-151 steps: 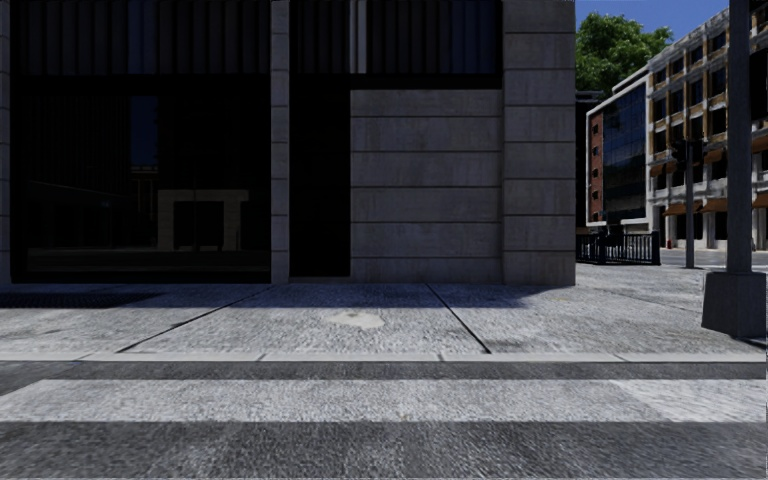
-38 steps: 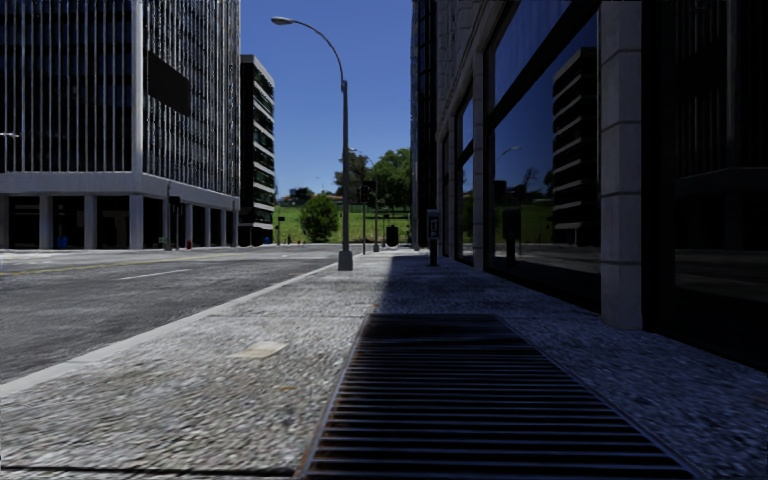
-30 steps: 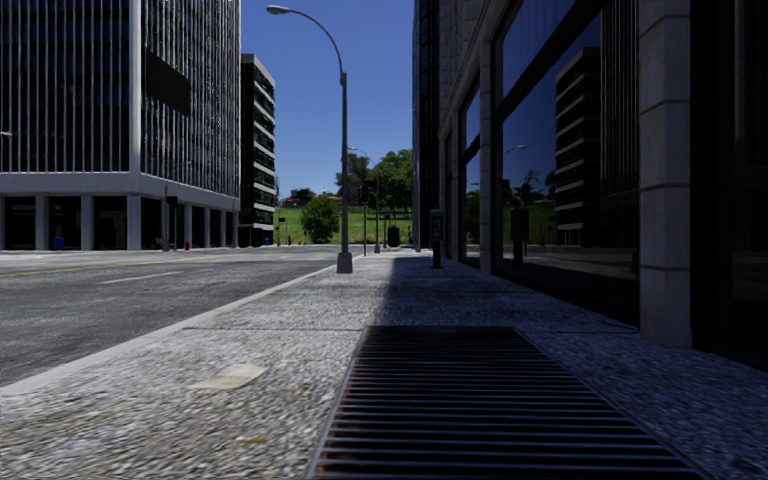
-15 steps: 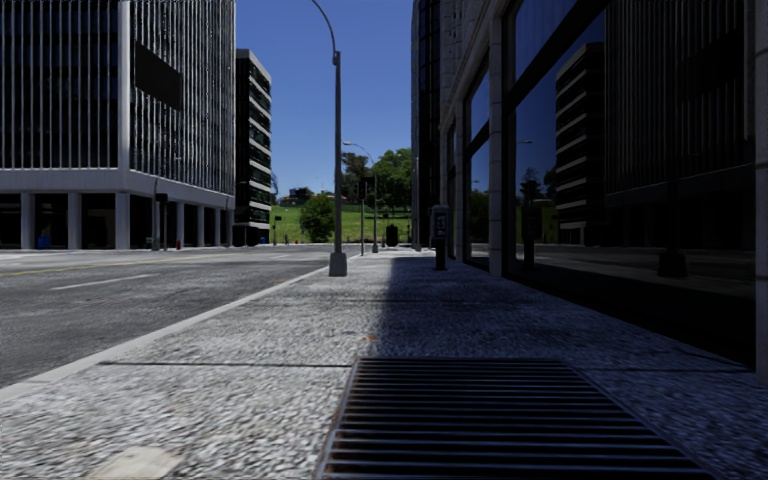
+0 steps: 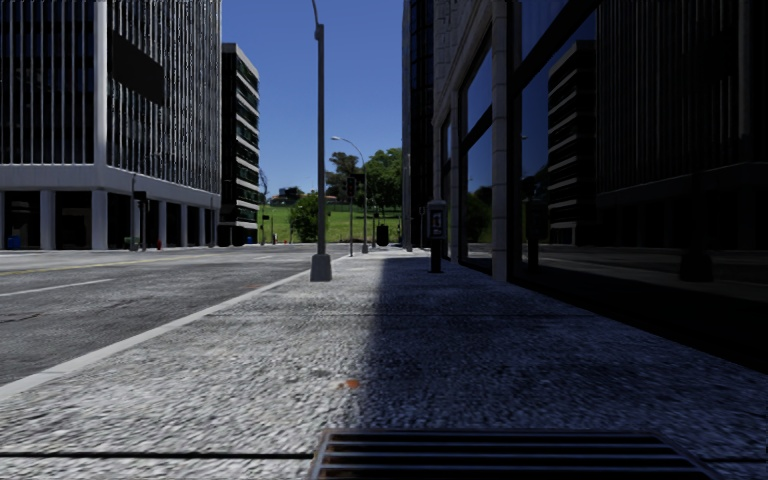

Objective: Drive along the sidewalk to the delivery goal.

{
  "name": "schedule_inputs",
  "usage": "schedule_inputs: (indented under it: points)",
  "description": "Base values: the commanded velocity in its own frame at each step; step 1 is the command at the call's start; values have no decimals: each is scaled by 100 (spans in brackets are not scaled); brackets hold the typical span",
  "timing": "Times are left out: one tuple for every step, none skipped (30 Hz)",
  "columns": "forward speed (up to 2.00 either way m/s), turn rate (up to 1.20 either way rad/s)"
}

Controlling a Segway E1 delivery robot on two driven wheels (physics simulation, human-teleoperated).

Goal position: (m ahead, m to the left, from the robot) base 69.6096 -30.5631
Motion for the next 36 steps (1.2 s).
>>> schedule_inputs:
  points:
    - [200,0]
    - [200,0]
    - [200,0]
    - [200,0]
    - [200,0]
    - [200,0]
    - [200,0]
    - [200,0]
    - [200,0]
    - [200,0]
    - [200,0]
    - [200,0]
    - [200,0]
    - [200,0]
    - [200,0]
    - [200,0]
    - [200,0]
    - [200,0]
    - [200,0]
    - [200,0]
    - [200,0]
    - [200,0]
    - [200,0]
    - [200,0]
    - [200,0]
    - [200,0]
    - [200,0]
    - [200,0]
    - [200,0]
    - [200,0]
    - [200,0]
    - [200,0]
    - [200,0]
    - [200,0]
    - [200,0]
    - [200,0]
